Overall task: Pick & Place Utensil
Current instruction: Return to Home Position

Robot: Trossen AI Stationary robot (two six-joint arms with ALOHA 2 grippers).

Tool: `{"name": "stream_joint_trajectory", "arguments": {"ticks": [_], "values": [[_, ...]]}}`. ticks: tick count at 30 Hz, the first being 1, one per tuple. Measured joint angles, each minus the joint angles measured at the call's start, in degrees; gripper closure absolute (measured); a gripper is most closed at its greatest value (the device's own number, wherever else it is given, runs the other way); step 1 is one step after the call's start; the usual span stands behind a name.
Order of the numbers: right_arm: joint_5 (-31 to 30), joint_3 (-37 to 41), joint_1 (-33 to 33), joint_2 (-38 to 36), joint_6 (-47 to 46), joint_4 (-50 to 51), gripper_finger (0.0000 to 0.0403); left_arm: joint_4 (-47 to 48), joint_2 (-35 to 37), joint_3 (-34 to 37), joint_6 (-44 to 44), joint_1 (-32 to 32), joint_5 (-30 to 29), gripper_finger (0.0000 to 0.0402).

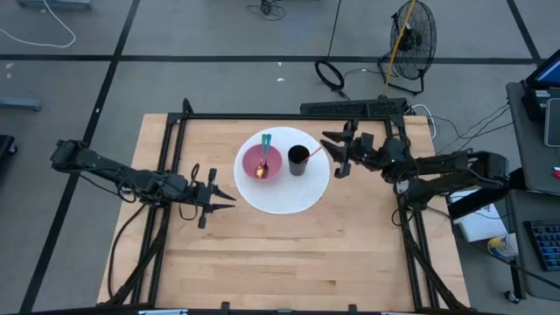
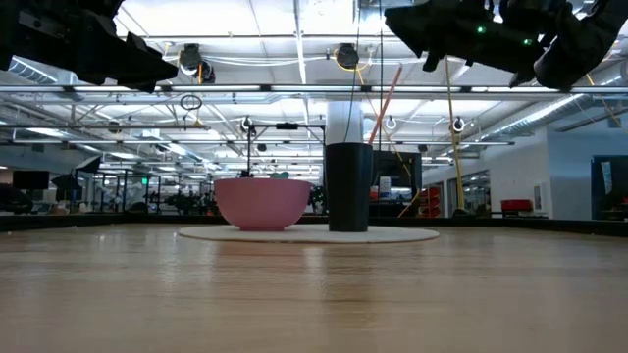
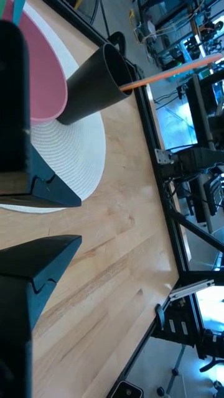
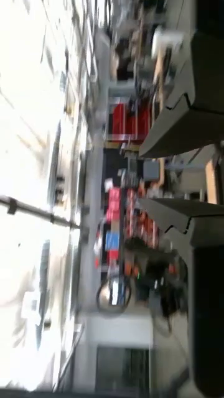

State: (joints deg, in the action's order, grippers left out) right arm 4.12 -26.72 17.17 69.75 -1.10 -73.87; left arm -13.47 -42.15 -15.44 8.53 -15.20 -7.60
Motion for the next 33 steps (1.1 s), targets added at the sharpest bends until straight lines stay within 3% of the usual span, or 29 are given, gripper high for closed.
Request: {"name": "stream_joint_trajectory", "arguments": {"ticks": [6, 14, 20, 24, 33], "values": [[11.09, 0.0, -0.02, -1.93, -2.38, 0.82, 0.0291, -0.54, 0.02, 0.0, 0.4, 0.0, 1.63, 0.0314], [21.56, 1.55, -0.41, -5.77, -10.43, 3.88, 0.0291, -2.73, 0.0, 0.0, 1.49, 0.0, 1.69, 0.0314], [31.77, 6.83, -0.37, -13.64, -7.06, 6.56, 0.0291, -5.0, 0.0, 0.0, 2.91, 0.23, -1.34, 0.0314], [32.04, 9.54, 0.53, -20.42, -7.15, 11.92, 0.0291, -9.66, 0.0, 0.0, 1.89, 3.58, -2.51, 0.0314], [31.76, 10.27, 3.48, -30.36, -4.77, 36.21, 0.0291, -12.12, 0.0, 0.0, 1.42, 18.44, 8.59, 0.0314]]}}
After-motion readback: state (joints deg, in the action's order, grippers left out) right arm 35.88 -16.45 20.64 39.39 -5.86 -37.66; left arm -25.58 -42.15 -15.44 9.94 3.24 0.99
